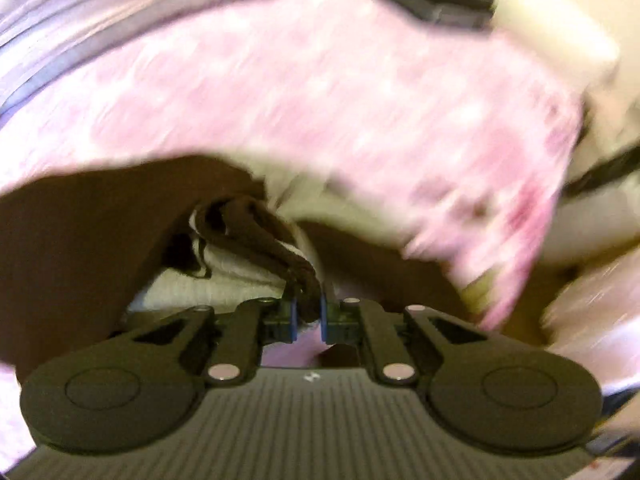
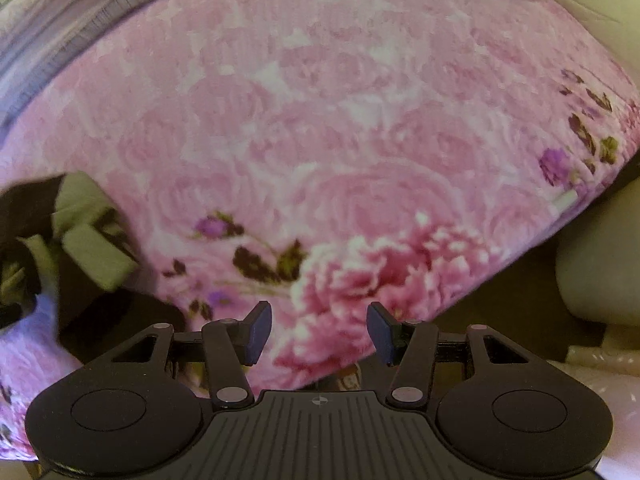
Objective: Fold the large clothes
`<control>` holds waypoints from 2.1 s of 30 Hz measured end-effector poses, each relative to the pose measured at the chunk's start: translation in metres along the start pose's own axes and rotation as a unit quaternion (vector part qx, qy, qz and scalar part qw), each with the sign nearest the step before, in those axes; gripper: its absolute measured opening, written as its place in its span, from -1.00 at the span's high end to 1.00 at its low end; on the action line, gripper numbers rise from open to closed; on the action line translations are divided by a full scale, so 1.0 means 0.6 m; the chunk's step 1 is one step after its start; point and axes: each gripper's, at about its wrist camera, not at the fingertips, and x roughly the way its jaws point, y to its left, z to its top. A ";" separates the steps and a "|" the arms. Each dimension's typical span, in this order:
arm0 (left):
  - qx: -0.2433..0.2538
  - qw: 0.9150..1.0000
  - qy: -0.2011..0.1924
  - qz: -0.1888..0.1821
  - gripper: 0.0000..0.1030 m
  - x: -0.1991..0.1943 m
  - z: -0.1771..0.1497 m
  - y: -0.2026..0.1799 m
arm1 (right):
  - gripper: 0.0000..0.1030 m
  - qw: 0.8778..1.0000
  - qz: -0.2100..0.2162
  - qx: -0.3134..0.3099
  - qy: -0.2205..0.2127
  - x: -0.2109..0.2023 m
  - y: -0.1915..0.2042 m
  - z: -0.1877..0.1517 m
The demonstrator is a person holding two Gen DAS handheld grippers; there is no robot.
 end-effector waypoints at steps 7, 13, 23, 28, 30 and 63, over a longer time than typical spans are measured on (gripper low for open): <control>-0.097 0.979 -0.148 -0.102 0.88 -0.094 0.171 -0.120 | 0.03 0.998 0.022 0.017 -0.061 -0.060 -0.077 0.064; -0.170 0.943 -0.278 -0.068 0.90 -0.187 0.277 -0.137 | 0.03 0.990 0.029 0.079 -0.114 -0.114 -0.174 0.103; 0.041 0.996 -0.059 -0.056 0.56 -0.062 0.302 -0.163 | 0.03 0.985 0.037 0.142 -0.090 -0.063 -0.145 0.073; 0.171 0.985 -0.005 -0.012 0.46 0.043 0.343 -0.095 | 0.03 0.974 0.093 0.183 -0.095 -0.004 -0.078 0.029; 0.215 0.977 -0.006 0.005 0.36 0.089 0.380 -0.065 | 0.03 0.970 0.116 0.186 -0.103 0.027 -0.037 0.026; 0.047 0.991 -0.101 0.079 0.88 0.253 0.489 0.153 | 0.96 0.914 0.155 0.260 -0.270 0.030 0.082 0.122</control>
